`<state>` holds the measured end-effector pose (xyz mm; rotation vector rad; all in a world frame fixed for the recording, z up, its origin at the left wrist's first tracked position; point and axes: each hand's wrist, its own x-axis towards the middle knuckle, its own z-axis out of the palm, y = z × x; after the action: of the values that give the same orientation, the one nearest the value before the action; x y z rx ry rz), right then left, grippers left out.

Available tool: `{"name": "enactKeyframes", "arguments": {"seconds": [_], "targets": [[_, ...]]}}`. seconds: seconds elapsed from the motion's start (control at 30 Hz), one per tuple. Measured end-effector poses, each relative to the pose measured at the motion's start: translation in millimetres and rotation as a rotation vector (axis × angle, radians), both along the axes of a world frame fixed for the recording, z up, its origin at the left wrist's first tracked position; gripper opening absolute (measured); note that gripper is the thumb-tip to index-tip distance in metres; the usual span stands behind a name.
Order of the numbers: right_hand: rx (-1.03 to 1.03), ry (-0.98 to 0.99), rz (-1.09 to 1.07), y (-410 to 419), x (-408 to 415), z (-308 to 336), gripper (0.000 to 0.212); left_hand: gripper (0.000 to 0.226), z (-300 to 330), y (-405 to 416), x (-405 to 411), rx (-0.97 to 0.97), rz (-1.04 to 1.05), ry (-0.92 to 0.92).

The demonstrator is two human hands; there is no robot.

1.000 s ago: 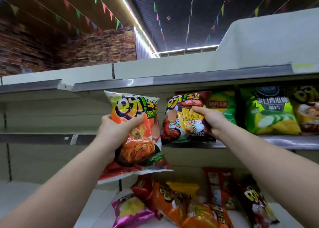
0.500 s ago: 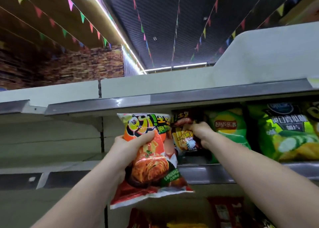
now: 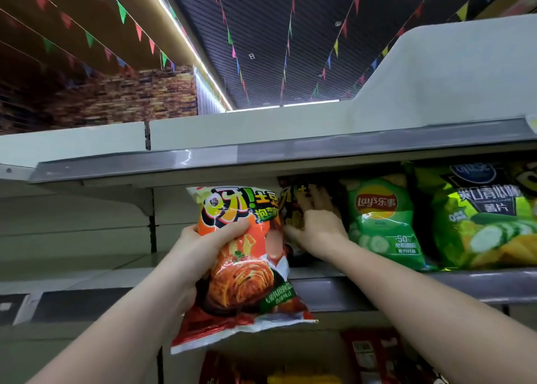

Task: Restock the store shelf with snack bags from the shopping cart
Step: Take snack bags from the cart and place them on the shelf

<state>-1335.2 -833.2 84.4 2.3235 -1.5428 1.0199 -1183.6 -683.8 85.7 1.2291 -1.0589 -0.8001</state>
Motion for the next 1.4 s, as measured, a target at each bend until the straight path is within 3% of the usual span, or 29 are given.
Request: {"name": "enactKeyframes", "arguments": {"seconds": [0.07,0.2,0.37,0.47,0.57,0.73,0.93,1.07,1.17,1.27,1.4], "targets": [[0.047,0.152,-0.013,1,-3,-6,0.065,0.051,0,-1,0,0.005,0.007,0.013],[0.120,0.197,-0.094,-1,-12,-10,0.053,0.070,0,-7,-1,0.029,0.002,0.032],[0.158,0.003,0.004,3,-10,-7,0.048,0.055,8,-23,-13,0.029,-0.024,0.077],[0.016,-0.063,0.090,12,-23,-5,0.047,0.057,16,-38,-21,0.044,-0.050,0.076],[-0.064,0.032,0.111,20,-40,-6,0.045,0.058,23,-55,-30,0.056,-0.062,0.033],[-0.003,0.332,-0.016,19,-63,-14,0.037,0.059,26,-86,-40,0.002,0.011,-0.048],[-0.048,0.421,-0.028,21,-76,-20,0.034,0.041,14,-113,-55,-0.119,0.012,-0.119],[-0.055,0.290,0.005,27,-79,-20,0.035,0.051,-1,-119,-65,-0.101,-0.004,-0.174],[-0.084,0.092,0.012,34,-75,-18,0.039,0.069,-5,-120,-69,-0.102,0.059,-0.286],[-0.103,-0.090,0.060,42,-67,-19,0.049,0.073,-6,-116,-76,-0.153,0.126,-0.341],[-0.104,-0.076,0.067,46,-62,-25,0.049,0.071,-9,-117,-81,-0.142,0.131,-0.380]]}}
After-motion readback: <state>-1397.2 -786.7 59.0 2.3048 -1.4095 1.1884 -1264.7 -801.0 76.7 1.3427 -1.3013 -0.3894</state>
